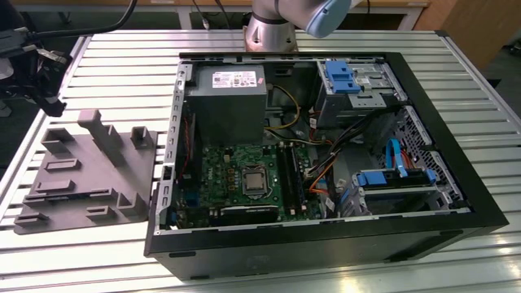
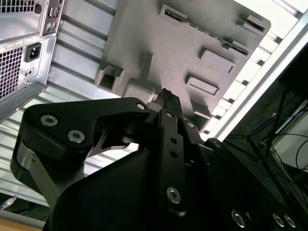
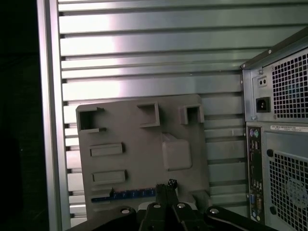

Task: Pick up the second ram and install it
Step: 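Reach for the second ram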

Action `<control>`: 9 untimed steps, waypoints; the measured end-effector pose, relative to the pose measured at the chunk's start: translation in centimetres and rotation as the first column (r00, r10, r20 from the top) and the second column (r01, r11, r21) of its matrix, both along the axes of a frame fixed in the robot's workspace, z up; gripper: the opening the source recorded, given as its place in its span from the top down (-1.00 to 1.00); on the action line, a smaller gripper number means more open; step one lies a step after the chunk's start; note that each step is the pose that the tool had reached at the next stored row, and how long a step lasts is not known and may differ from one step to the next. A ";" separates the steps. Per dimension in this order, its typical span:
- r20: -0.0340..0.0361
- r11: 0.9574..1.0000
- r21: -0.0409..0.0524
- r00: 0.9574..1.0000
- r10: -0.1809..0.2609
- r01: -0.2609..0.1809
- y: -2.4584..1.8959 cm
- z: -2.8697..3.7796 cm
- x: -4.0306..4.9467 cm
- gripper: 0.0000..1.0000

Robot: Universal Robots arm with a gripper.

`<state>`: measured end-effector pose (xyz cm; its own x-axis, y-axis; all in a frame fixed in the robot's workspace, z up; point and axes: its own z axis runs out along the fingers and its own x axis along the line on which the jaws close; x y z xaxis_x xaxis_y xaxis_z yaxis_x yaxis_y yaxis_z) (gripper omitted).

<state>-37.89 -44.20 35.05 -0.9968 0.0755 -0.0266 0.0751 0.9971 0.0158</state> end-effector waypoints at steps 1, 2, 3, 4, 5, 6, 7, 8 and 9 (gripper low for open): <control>0.000 1.000 0.000 1.000 0.000 0.000 -0.03 -0.02 0.00 0.79; 0.000 1.000 0.000 1.000 0.000 0.000 -0.05 -0.04 -0.01 0.79; 0.000 1.000 0.000 1.000 0.000 0.000 -0.07 -0.07 -0.01 0.79; 0.000 1.000 0.000 1.000 0.000 0.000 -0.10 -0.09 -0.02 0.79; 0.000 1.000 0.000 1.000 0.000 0.000 -0.12 -0.12 -0.02 0.79; 0.000 1.000 0.000 1.000 0.000 0.000 -0.14 -0.14 -0.03 0.79; 0.000 1.000 0.000 1.000 0.000 0.000 -0.17 -0.17 -0.03 0.79; 0.000 1.000 0.000 1.000 0.000 0.000 -0.19 -0.19 -0.04 0.79; 0.000 1.000 0.000 1.000 0.000 0.000 -0.22 -0.21 -0.04 0.79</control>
